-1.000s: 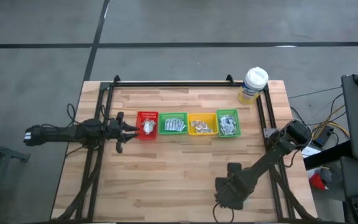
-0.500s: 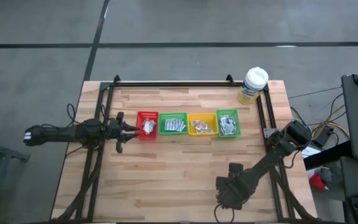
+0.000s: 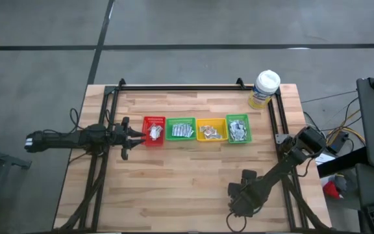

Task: Pick & Place First Aid Supplies
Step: Put the orange ointment pack into the yellow bin

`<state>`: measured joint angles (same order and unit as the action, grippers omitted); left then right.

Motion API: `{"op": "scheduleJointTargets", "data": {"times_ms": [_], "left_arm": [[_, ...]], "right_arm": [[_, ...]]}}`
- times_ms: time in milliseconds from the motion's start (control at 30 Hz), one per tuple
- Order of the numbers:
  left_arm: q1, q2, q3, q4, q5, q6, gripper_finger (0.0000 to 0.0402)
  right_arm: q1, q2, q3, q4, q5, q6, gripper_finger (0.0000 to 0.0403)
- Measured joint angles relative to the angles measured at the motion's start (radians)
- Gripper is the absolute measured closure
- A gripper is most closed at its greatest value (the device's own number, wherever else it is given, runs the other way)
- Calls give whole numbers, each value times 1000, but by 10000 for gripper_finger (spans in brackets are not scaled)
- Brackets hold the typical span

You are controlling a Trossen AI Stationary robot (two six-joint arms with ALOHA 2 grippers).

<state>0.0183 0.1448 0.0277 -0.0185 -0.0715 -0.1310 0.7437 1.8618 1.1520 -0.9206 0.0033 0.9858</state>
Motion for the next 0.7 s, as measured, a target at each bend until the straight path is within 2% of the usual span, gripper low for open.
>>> {"op": "scheduleJointTargets", "data": {"times_ms": [467, 700], "left_arm": [[0, 0, 0, 0, 0, 0, 289], [0, 0, 0, 0, 0, 0, 289]], "right_arm": [[0, -3, -30, 35, 0, 29, 203], [0, -4, -47, 45, 4, 55, 234]]}}
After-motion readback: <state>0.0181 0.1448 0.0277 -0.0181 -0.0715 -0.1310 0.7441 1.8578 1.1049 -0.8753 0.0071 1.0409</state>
